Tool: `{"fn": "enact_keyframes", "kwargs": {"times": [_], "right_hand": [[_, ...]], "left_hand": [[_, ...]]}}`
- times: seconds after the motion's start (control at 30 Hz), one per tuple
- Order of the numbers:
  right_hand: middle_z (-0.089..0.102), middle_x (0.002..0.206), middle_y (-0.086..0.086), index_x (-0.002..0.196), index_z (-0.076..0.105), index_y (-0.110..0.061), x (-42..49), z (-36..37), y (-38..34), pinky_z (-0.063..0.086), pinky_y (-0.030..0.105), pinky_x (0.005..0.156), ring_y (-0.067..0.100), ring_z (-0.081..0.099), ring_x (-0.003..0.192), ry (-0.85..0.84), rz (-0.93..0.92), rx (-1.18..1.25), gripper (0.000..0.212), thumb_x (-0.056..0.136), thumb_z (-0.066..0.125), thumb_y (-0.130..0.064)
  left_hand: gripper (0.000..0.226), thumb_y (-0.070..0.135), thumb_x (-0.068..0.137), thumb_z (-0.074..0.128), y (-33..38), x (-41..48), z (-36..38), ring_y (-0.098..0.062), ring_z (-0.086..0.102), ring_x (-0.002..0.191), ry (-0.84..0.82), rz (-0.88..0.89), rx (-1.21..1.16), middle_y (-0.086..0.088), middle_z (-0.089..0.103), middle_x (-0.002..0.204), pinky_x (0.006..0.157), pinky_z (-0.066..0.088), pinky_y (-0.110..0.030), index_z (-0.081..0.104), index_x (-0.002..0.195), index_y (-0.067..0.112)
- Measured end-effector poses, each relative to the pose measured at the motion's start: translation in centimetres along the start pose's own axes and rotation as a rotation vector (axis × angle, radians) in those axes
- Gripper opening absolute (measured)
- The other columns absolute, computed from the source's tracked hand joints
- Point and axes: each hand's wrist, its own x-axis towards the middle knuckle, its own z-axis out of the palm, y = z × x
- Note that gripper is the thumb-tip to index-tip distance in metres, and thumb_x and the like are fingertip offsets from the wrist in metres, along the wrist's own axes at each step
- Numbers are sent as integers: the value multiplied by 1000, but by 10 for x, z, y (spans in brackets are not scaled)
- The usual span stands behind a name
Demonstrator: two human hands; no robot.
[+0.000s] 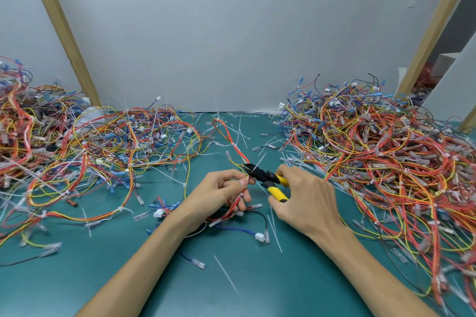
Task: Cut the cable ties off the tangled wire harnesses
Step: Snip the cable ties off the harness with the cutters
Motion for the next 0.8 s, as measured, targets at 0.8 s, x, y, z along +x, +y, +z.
{"fn": "enact_keyframes", "kwargs": {"times": [0.8], "right_hand": [[57,85,-9,99,56,-28,0,5,9,38,30,66,21,55,81,-93,22,130,34,71,65,-44]], "left_hand": [[23,18,98,56,1,0,5,-15,56,46,74,-17,63,-1,65,64,52,48,-24,62,104,-4]]}}
